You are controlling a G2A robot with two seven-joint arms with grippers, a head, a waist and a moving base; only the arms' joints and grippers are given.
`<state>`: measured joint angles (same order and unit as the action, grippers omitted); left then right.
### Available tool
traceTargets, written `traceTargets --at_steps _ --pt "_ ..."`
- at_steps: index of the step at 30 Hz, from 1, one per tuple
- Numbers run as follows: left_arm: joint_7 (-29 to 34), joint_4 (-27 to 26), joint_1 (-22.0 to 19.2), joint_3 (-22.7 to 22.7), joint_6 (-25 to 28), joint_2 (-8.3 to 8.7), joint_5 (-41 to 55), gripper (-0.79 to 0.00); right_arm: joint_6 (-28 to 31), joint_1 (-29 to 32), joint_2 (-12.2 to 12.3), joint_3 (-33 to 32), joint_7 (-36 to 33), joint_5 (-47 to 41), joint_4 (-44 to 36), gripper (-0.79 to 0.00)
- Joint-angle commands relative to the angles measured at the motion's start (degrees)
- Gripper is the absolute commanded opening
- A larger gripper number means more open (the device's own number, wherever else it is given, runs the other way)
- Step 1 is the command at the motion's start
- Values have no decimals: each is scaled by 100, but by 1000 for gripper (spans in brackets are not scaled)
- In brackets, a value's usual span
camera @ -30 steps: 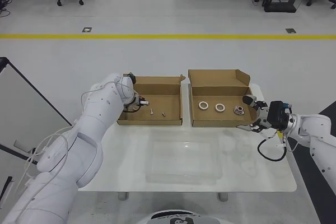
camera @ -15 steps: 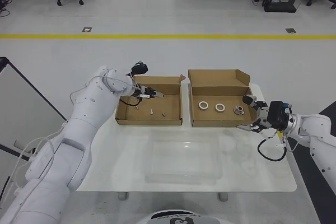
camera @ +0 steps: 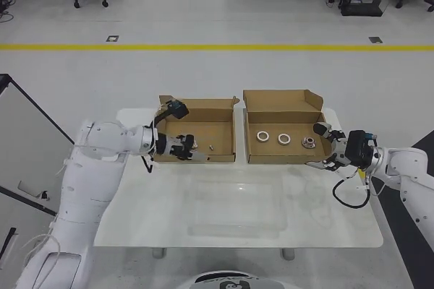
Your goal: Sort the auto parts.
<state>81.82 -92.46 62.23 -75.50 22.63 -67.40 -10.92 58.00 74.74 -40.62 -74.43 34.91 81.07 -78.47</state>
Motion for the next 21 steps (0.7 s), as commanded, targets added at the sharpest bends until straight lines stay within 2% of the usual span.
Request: traceTargets --at_steps 1,8,15,21 --pt "-98 -449 317 -91 82 99 93 0 0 0 0 1 7 1 0 0" --pt "-590 -1376 1043 -294 575 572 524 0 0 0 0 1 7 1 0 0" --pt "-1006 -1843 1460 -396 991 1110 722 0 0 0 0 1 7 1 0 0" --pt "-1040 -1854 1472 -409 1024 1136 718 0 0 0 0 0 0 0 0 -1"
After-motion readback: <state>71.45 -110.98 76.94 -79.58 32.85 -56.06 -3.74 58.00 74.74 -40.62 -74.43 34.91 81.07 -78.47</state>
